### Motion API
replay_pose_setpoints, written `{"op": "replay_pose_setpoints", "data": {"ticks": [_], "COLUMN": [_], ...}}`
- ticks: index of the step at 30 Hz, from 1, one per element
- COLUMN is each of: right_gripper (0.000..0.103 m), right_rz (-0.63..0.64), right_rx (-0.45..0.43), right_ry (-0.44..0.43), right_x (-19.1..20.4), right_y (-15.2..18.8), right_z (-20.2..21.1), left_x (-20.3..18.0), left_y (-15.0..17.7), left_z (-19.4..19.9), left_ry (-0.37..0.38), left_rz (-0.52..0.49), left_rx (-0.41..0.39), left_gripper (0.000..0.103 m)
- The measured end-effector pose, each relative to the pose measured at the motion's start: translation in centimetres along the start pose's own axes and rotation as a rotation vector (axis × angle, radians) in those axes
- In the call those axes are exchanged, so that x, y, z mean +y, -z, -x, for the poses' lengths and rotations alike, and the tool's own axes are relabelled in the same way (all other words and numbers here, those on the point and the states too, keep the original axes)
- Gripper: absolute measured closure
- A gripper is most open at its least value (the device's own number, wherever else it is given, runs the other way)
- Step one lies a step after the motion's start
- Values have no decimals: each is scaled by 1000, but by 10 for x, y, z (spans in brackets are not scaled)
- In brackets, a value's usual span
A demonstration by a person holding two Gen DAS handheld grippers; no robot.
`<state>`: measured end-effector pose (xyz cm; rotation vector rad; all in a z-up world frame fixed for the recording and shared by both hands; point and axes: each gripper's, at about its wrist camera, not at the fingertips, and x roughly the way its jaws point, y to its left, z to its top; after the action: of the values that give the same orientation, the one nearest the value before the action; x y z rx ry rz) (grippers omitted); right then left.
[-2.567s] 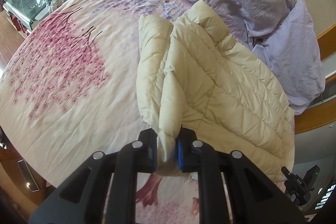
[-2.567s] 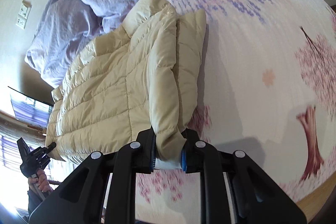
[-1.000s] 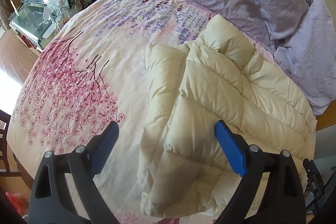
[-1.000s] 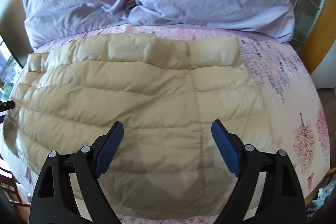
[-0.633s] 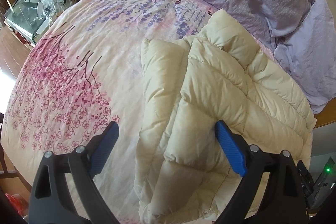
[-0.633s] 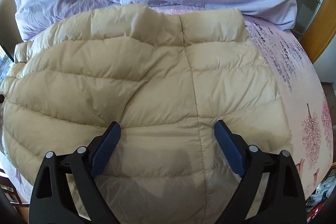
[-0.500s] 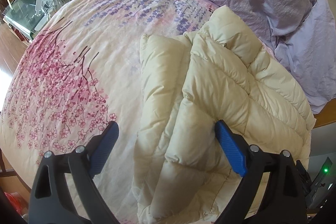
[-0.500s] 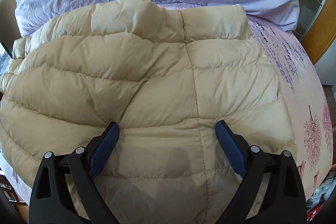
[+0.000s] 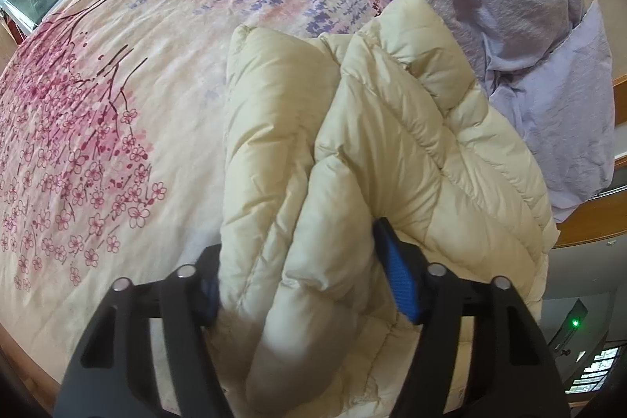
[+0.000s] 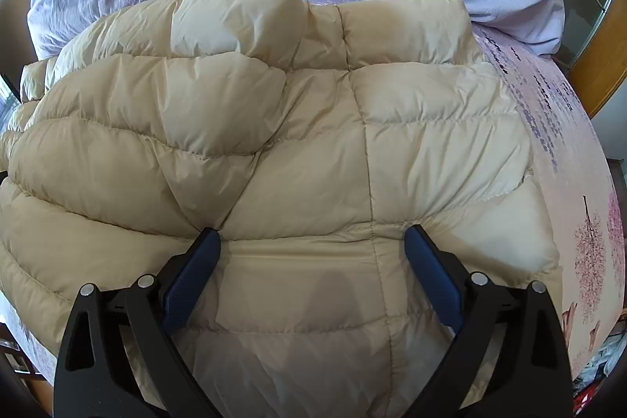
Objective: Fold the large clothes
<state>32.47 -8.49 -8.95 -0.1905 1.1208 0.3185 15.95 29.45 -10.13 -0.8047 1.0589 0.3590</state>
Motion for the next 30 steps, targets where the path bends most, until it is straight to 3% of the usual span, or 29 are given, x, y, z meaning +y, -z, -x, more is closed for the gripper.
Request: {"op": "replay_pose_setpoints", "data": {"ticks": [5,8,14,19,30], "right_gripper": [6,6,6,5,5], "right_rz": [-1,3,4,13,22], "right_rx": [2,3,2,2,-9], "right_ry": [-6,-7,-9,-11,-31], "right_x": [1,1,1,0,-2], "right_y": [2,2,3,1,2], "right_z": [-2,-2,-2,-3,-4], "left_x": [-2,-8,-41,-91,-200], "left_y": [4,5,2,3,33], "left_z": [9,24,63,87,96], "left_ry": [72,124,251,362,521], "left_rz": [7,13,-10,-68,-213], "left_rx": [-20,-45,-111,-140,-84], "left_gripper": [74,82,84,85,84]}}
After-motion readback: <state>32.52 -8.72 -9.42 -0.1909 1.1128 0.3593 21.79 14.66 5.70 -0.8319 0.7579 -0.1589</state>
